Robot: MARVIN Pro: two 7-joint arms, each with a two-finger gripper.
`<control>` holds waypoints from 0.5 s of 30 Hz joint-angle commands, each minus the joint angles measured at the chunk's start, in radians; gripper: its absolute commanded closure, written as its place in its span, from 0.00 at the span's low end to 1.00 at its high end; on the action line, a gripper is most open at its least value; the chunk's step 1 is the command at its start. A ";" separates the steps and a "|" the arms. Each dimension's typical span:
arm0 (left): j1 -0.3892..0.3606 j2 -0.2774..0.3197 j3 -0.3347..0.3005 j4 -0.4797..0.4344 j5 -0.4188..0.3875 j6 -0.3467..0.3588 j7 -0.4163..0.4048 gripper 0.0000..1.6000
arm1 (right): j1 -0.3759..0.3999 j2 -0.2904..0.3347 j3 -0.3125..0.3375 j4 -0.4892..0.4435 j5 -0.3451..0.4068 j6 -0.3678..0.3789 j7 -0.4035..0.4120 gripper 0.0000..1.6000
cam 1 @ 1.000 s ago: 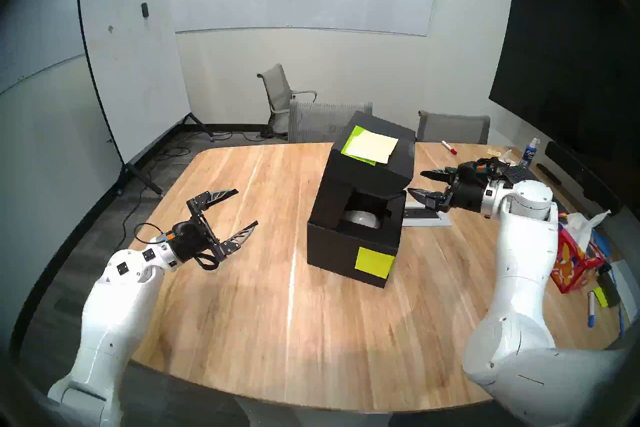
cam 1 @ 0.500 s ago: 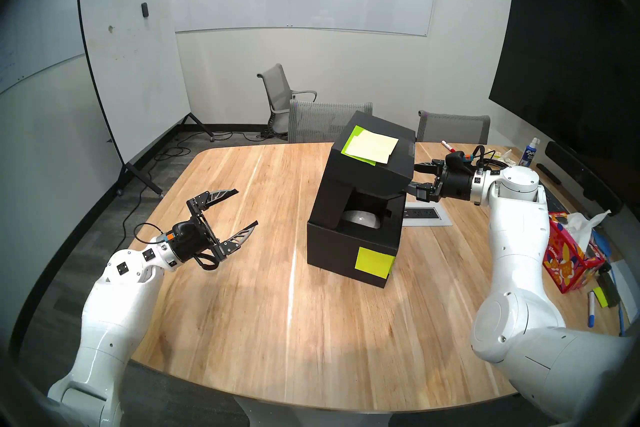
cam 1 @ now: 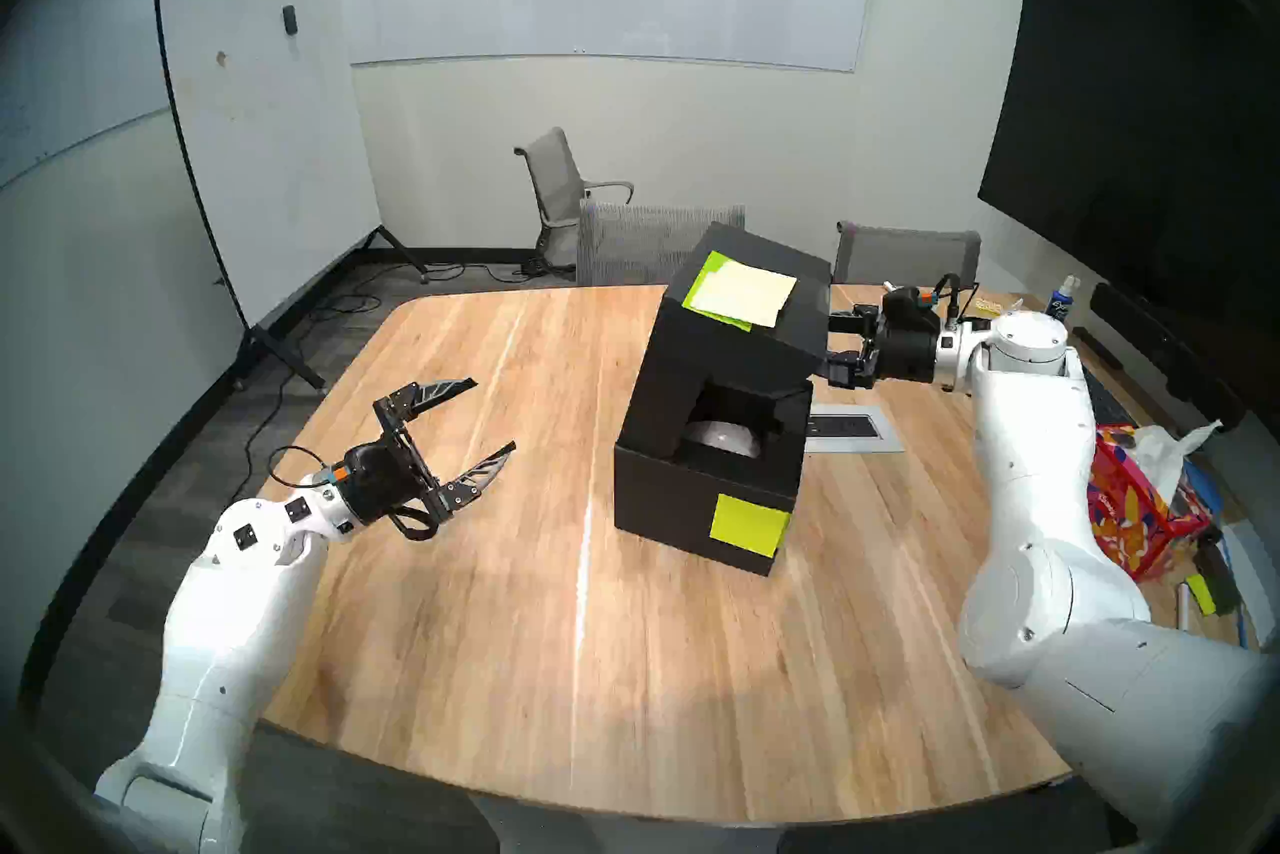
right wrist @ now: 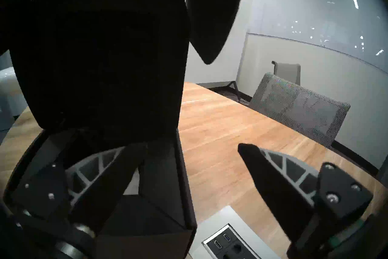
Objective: Open the box and place the mouse inside
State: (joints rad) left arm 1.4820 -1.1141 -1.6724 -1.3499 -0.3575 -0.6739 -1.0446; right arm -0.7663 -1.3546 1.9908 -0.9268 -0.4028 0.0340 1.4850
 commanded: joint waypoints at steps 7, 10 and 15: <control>-0.005 -0.002 0.000 -0.019 -0.005 0.002 0.001 0.00 | 0.045 0.008 0.012 -0.010 0.045 -0.046 -0.001 0.03; -0.005 -0.002 0.000 -0.019 -0.005 0.002 0.001 0.00 | 0.050 0.004 0.014 -0.009 0.047 -0.046 -0.001 0.13; -0.005 -0.002 0.000 -0.019 -0.005 0.002 0.001 0.00 | 0.059 -0.008 0.017 -0.014 0.053 -0.044 -0.001 0.09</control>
State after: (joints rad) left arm 1.4820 -1.1140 -1.6724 -1.3499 -0.3575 -0.6739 -1.0444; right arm -0.7474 -1.3494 2.0051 -0.9211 -0.3758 -0.0119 1.4850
